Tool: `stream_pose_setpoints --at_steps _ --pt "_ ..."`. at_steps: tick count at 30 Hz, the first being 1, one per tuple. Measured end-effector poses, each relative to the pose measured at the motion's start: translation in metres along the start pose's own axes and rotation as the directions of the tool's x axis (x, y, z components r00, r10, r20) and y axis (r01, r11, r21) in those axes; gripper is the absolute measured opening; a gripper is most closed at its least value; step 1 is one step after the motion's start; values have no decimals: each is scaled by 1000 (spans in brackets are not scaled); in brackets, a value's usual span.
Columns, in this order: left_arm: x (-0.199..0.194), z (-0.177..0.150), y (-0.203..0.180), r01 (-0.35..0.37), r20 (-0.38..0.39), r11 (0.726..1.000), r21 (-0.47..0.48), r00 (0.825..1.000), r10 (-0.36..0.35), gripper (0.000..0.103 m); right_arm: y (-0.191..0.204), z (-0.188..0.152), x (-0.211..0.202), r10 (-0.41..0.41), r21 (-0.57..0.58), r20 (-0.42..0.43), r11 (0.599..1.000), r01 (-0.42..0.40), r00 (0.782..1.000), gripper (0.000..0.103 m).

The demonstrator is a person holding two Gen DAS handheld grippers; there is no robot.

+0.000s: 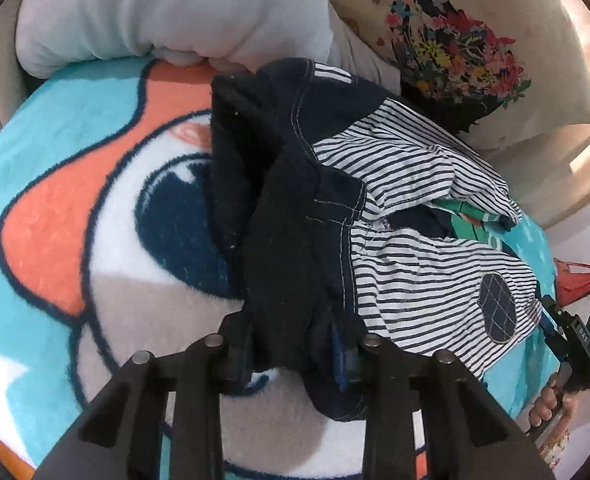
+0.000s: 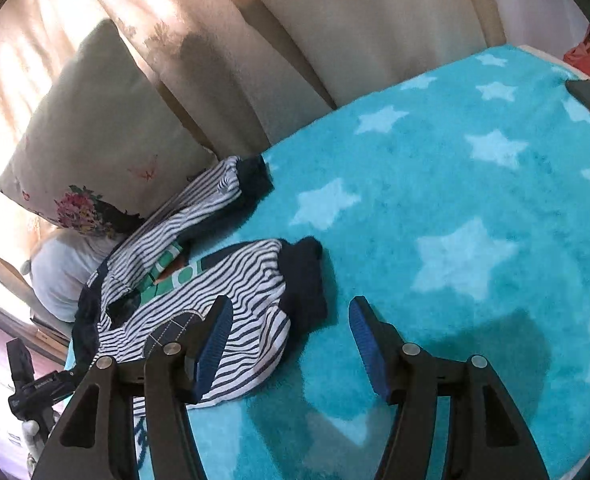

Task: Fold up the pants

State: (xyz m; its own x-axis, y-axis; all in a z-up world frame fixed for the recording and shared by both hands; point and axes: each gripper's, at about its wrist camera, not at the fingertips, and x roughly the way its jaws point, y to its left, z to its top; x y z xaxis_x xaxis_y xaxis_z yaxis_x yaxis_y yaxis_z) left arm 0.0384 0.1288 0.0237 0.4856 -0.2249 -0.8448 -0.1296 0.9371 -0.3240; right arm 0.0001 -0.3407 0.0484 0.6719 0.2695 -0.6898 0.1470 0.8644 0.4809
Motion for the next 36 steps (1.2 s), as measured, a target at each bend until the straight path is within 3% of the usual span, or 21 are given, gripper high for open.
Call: stream_pose_setpoints --at_steps 3,4,6,10,13,18,21,23,25,27,31,36 --pt "-13 0 6 -14 21 1000 -14 1000 14 20 8 -1 14 -9 -33 -18 999 8 1000 60" --pt "-20 2 11 -15 30 1000 -28 999 16 20 10 -1 18 0 -36 -25 999 -1 1000 38" --pt "-34 5 19 -5 45 999 -53 999 8 19 12 0 26 51 -13 -78 999 -52 996 19" --pt "-58 9 33 -6 76 997 -78 997 12 19 21 -6 21 107 -3 -104 994 -108 989 15" --pt "-61 7 35 -29 72 997 -72 997 34 20 29 -15 11 144 -13 -116 989 -147 983 15" --pt "-36 -6 41 -71 6 994 -77 997 72 27 26 -30 14 72 -50 -131 996 -80 989 15" --pt "-35 -7 53 -25 8 991 -130 1000 26 33 22 -31 10 104 -30 -121 994 -109 987 15" --pt "-46 -9 63 6 40 988 -156 999 0 37 19 -25 0 107 -28 -123 993 -111 987 22" --pt "-59 -11 66 -12 93 987 -159 995 27 37 20 -16 -16 77 -49 -73 996 -80 994 45" --pt "-72 -14 67 -66 144 985 -158 986 89 37 25 -3 -27 47 -81 -25 996 -49 999 55" --pt "-85 -23 63 -63 203 986 -152 975 93 38 44 36 -16 24 -114 -23 993 -26 999 56" --pt "-88 -28 42 -27 205 995 -98 978 47 39 61 87 54 -59 -67 -74 996 54 996 56"
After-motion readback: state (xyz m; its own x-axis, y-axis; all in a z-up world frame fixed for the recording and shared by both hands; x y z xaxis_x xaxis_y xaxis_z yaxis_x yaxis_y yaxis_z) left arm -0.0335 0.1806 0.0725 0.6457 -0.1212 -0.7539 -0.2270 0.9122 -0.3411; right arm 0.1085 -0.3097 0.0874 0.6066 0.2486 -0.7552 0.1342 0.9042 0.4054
